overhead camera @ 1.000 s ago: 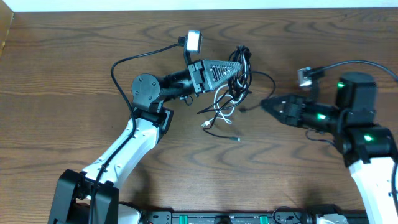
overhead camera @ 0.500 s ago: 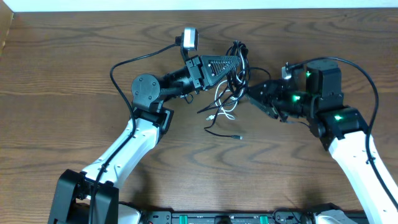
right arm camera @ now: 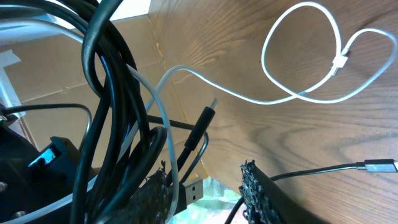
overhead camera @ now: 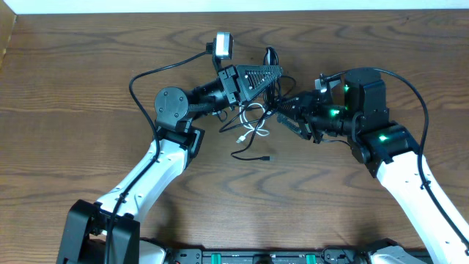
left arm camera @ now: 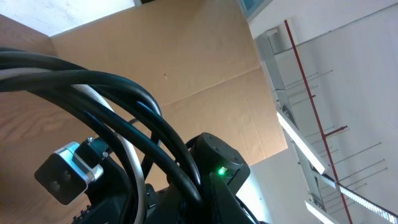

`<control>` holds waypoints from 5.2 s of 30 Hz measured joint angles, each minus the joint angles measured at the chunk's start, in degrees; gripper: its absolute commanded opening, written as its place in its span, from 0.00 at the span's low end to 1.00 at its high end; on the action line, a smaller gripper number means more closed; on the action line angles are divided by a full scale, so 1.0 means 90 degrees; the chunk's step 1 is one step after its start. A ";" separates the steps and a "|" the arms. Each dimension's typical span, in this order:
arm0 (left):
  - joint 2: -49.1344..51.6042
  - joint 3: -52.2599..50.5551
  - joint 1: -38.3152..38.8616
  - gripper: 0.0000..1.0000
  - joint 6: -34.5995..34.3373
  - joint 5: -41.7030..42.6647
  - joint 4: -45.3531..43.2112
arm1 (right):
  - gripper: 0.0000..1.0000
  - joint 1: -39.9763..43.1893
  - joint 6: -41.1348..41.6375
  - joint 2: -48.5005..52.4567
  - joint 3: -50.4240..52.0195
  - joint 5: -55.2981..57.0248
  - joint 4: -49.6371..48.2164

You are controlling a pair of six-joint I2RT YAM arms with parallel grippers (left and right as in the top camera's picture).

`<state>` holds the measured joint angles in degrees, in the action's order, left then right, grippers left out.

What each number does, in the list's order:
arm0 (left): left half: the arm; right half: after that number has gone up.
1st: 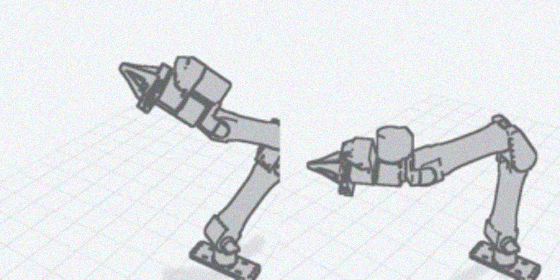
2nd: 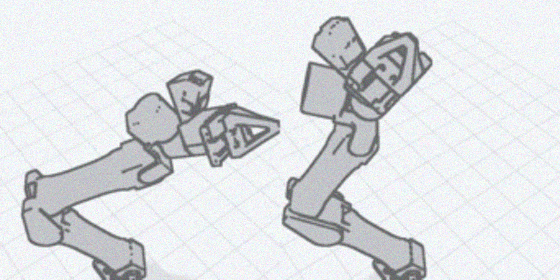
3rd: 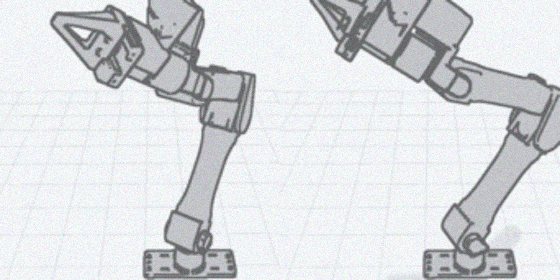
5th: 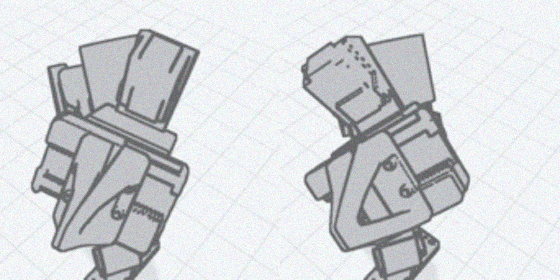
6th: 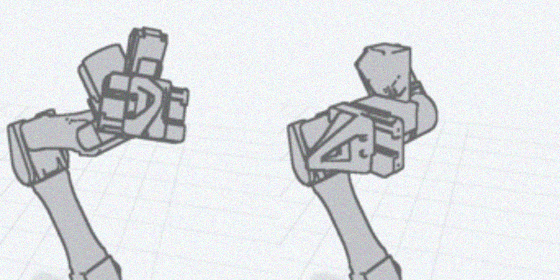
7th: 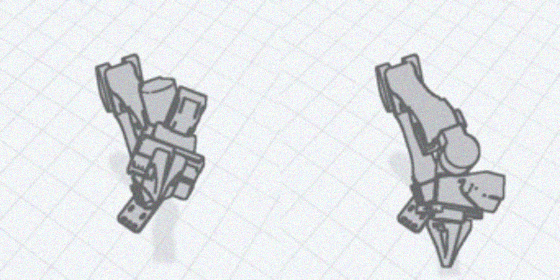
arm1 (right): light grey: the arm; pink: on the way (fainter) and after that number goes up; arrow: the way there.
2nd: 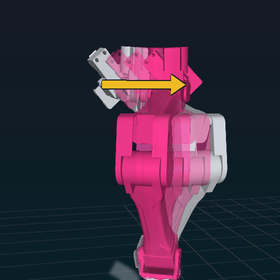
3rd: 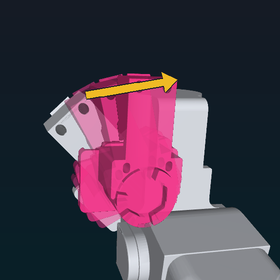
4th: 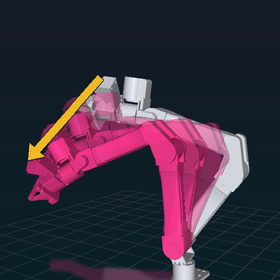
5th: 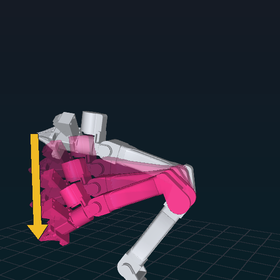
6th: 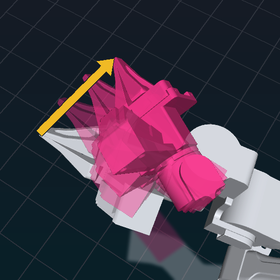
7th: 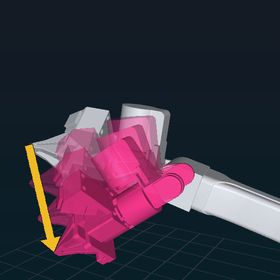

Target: Untangle cables

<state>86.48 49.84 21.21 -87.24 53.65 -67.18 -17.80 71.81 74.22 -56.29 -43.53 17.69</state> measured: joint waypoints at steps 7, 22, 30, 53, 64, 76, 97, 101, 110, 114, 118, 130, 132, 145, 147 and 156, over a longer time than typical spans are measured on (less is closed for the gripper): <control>0.0000 0.0000 0.0000 0.08 0.0000 -0.0005 -0.0002 | 0.46 -0.0002 0.0238 0.0000 0.0005 -0.0051 -0.0287; 0.0000 0.0000 -0.0010 0.08 -0.0979 -0.0500 -0.0862 | 0.44 -0.1124 0.0862 0.1231 0.0017 0.0340 -0.1991; 0.0000 0.0000 0.0000 0.08 -0.1489 -0.0908 -0.2030 | 0.17 -0.1154 0.0386 0.1938 0.0017 0.0840 -0.1498; 0.0000 0.0000 0.0002 0.08 0.1596 0.3060 -0.1994 | 0.45 0.1234 -0.4580 -0.0685 0.0022 0.2072 0.1508; 0.0000 0.0000 0.0746 0.08 0.2574 0.2982 -0.0743 | 0.71 0.1280 -0.5302 -0.1846 0.0022 0.1083 0.1627; 0.0000 0.0000 0.1222 0.08 0.4401 0.3915 -0.0610 | 0.80 0.1955 -0.3075 -0.1690 0.0024 -0.0342 0.1243; 0.0549 0.0000 0.1222 0.08 0.5865 0.4010 -0.0600 | 0.64 0.1880 -0.1732 -0.1603 0.0024 -0.2458 0.0095; 0.0549 0.0000 0.1222 0.08 0.5865 0.4014 -0.0605 | 0.45 0.1399 -0.1695 -0.1348 0.0032 -0.2127 -0.0243; 0.0576 0.0000 0.1190 0.17 0.5875 0.3818 -0.0576 | 0.02 0.1219 -0.2370 -0.0918 0.0058 -0.2072 -0.1938; 0.0576 0.0000 0.1178 0.99 0.5931 0.3842 -0.0328 | 0.02 0.1280 -0.3206 -0.0969 0.0058 -0.1943 -0.1943; 0.0573 0.0000 0.1013 0.98 0.5904 0.3871 0.0085 | 0.02 0.1396 -0.4014 -0.1190 0.0061 -0.1462 -0.1579; 0.0573 0.0000 0.0211 0.98 0.5914 0.3861 0.0153 | 0.01 0.1489 -0.6581 -0.2067 0.0058 -0.1396 0.0767; 0.0573 0.0000 0.0158 0.98 0.5911 0.3854 0.0153 | 0.01 0.1598 -0.6715 -0.2064 0.0058 -0.1887 0.0767; 0.0573 0.0000 0.0143 0.98 0.6217 0.3492 0.0153 | 0.01 0.2431 -0.6518 -0.1836 0.0058 -0.4692 0.0986; 0.0573 0.0000 0.0143 0.98 0.6285 0.3478 0.0153 | 0.01 0.2429 -0.6506 -0.1702 0.0058 -0.4770 0.1064; 0.0573 0.0000 -0.0177 0.98 0.6608 0.3473 0.0155 | 0.01 0.2429 -0.6484 -0.1127 0.0058 -0.4782 0.1183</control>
<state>91.64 49.84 19.62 -27.77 84.90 -65.78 4.05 13.45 64.07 -55.77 -86.56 28.34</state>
